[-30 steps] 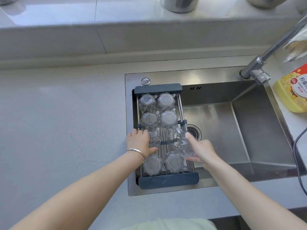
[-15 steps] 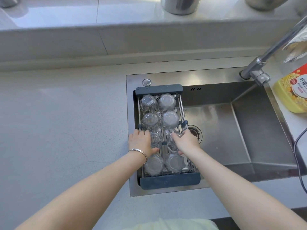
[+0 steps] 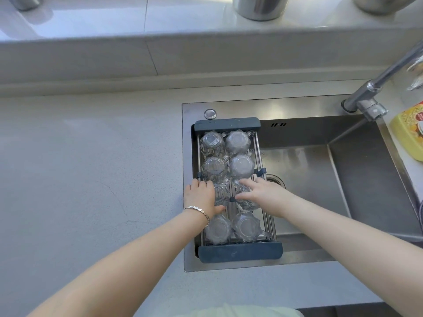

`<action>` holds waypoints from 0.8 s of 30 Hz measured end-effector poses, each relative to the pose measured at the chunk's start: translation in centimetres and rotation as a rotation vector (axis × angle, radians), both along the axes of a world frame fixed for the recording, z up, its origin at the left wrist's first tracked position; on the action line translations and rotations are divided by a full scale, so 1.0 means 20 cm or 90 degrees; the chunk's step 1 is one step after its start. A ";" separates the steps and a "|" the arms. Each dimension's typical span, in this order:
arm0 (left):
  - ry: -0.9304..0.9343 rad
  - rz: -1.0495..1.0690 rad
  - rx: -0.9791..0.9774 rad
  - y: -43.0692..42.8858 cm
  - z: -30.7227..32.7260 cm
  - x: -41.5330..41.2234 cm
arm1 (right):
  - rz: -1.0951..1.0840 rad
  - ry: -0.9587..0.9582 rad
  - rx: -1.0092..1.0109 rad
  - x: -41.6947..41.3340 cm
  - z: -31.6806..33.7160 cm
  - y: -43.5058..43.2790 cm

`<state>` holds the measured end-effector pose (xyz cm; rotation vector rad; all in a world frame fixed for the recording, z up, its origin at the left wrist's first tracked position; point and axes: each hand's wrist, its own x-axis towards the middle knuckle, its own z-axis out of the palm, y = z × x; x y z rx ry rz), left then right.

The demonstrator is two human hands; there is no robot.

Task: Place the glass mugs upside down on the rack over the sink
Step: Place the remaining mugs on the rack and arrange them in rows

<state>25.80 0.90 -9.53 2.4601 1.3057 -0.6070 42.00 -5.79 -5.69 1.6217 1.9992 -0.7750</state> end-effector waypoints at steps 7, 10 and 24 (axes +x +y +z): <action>0.001 -0.004 0.006 0.00 0.00 0.00 | -0.081 0.017 0.099 -0.03 0.10 -0.07; -0.002 -0.005 0.004 0.01 0.00 0.00 | -0.202 0.044 0.145 -0.06 0.17 -0.10; 0.000 -0.002 0.007 0.01 0.04 0.04 | -0.488 0.061 0.142 -0.15 -0.09 -0.08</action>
